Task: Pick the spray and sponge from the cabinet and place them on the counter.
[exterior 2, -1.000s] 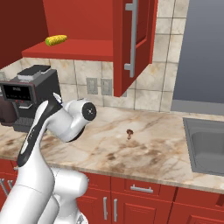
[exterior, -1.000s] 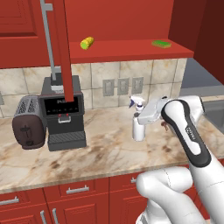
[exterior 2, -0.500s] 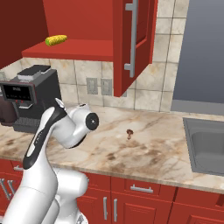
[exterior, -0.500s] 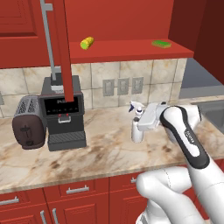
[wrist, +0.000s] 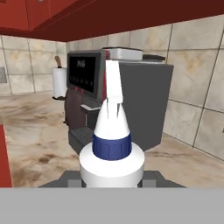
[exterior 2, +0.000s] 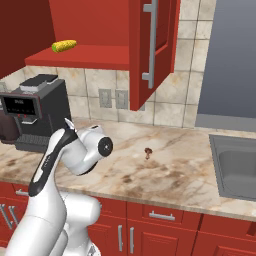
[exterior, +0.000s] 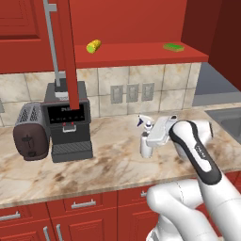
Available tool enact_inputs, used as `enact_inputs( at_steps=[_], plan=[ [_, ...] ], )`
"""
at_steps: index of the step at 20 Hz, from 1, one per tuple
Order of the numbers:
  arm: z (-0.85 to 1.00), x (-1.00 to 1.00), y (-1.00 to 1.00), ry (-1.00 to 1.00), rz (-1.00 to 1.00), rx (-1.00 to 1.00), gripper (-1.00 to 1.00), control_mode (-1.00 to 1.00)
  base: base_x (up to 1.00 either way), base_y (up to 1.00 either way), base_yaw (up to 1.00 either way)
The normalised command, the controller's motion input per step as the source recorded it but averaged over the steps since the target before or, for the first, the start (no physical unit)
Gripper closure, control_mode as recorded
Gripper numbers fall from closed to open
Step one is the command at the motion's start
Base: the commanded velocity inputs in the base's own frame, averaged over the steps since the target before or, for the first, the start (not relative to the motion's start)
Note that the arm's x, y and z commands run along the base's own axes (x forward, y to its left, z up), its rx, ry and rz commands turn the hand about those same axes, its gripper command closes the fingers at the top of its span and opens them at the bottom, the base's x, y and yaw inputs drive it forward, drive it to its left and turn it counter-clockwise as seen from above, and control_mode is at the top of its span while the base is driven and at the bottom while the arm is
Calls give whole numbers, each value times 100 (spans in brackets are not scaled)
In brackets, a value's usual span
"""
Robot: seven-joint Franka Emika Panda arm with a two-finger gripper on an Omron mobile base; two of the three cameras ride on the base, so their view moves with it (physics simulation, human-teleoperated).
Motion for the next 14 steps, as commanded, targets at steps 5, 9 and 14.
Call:
enact_inputs(
  at_steps=[5, 9, 14],
  plan=[
    [-37, 25, 0, 0, 0, 0, 100, -100, 0, 0, 0],
    [-47, 37, 0, 0, 0, 0, 100, -100, 0, 0, 0],
    [-46, 25, 0, 0, 0, 0, 100, -100, 0, 0, 0]
  ],
)
